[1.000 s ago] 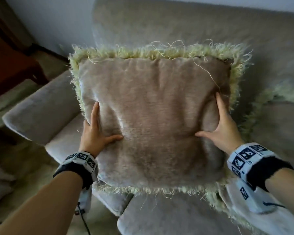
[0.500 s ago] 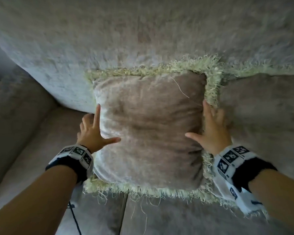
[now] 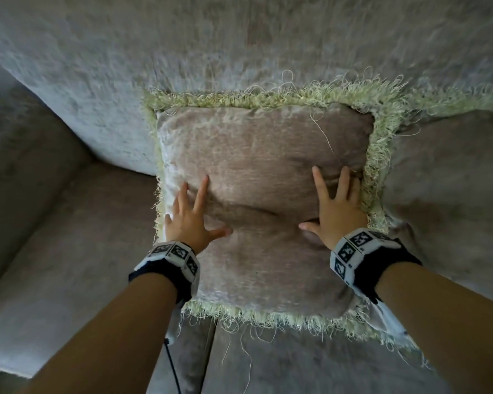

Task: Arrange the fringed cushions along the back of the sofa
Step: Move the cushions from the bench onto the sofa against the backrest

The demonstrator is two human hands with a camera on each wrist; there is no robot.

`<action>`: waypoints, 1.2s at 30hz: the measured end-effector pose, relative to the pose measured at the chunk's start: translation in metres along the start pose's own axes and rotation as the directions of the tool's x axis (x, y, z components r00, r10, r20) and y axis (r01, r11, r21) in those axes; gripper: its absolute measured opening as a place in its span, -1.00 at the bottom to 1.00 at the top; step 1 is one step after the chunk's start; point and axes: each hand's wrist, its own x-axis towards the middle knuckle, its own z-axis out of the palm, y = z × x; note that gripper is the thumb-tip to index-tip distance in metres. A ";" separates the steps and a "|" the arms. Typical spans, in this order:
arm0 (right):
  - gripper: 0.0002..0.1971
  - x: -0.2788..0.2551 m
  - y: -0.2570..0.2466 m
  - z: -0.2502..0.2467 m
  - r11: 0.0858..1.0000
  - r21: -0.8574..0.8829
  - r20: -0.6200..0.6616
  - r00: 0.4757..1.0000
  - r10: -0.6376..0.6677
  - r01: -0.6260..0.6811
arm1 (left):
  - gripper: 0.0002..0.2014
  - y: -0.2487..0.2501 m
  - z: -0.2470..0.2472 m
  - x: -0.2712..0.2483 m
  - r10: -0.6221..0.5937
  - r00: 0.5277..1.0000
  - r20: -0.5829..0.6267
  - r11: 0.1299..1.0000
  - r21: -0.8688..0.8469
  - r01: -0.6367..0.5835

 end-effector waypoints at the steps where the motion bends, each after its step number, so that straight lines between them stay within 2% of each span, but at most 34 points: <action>1: 0.16 0.001 -0.001 -0.001 1.000 -0.016 0.012 1.000 0.008 -0.008 | 0.16 0.002 0.000 0.000 -0.009 1.000 0.003 1.000 0.012 0.009; 4: 0.16 -0.002 -0.006 -0.013 0.997 -0.067 0.084 0.996 0.043 -0.037 | 0.09 0.007 -0.009 -0.004 -0.032 0.999 0.030 0.999 0.045 0.031; 7: 0.09 -0.012 -0.022 -0.038 0.977 -0.205 0.135 0.988 0.080 -0.051 | -0.20 0.009 -0.039 -0.011 -0.020 0.999 0.033 0.997 0.069 0.017; 9: -0.19 -0.023 -0.039 -0.063 0.960 -0.280 0.147 0.988 0.037 0.005 | -0.40 0.008 -0.064 -0.019 -0.010 1.000 -0.006 0.996 0.084 0.011; 11: -0.68 -0.033 -0.058 -0.091 0.952 -0.275 0.154 0.983 -0.095 0.135 | -0.55 0.005 -0.087 -0.029 -0.051 0.998 -0.040 0.998 0.046 0.053; 12: -0.84 -0.040 -0.068 -0.103 0.941 -0.271 0.163 0.973 -0.160 0.200 | -0.60 0.003 -0.097 -0.036 -0.091 0.995 -0.050 0.996 0.010 0.091; 13: -0.88 -0.047 -0.078 -0.114 0.926 -0.277 0.173 0.961 -0.215 0.257 | -0.63 0.001 -0.106 -0.045 -0.134 0.989 -0.056 0.991 -0.023 0.133; 17: -0.81 -0.078 -0.122 -0.149 0.848 -0.304 0.226 0.898 -0.378 0.434 | -0.65 -0.009 -0.129 -0.093 -0.232 0.969 -0.081 0.972 -0.067 0.227; 20: -0.66 -0.109 -0.146 -0.168 0.806 -0.292 0.244 0.855 -0.457 0.514 | -0.65 -0.016 -0.141 -0.135 -0.307 0.946 -0.105 0.949 -0.107 0.296; 23: -0.66 -0.142 -0.163 -0.182 0.727 -0.312 0.211 0.791 -0.574 0.611 | -0.65 -0.021 -0.157 -0.178 -0.386 0.912 -0.141 0.918 -0.157 0.365; 28: -0.84 -0.200 -0.199 -0.198 0.596 -0.320 0.169 0.664 -0.729 0.736 | -0.67 -0.038 -0.183 -0.255 -0.513 0.829 -0.224 0.852 -0.249 0.460; 32: -0.90 -0.260 -0.244 -0.196 0.443 -0.310 0.202 0.513 -0.834 0.841 | -0.68 -0.069 -0.191 -0.325 -0.653 0.711 -0.260 0.750 -0.354 0.559; 36: -0.85 -0.330 -0.296 -0.178 0.245 -0.322 0.288 0.341 -0.895 0.914 | -0.69 -0.107 -0.189 -0.402 -0.779 0.564 -0.274 0.625 -0.416 0.661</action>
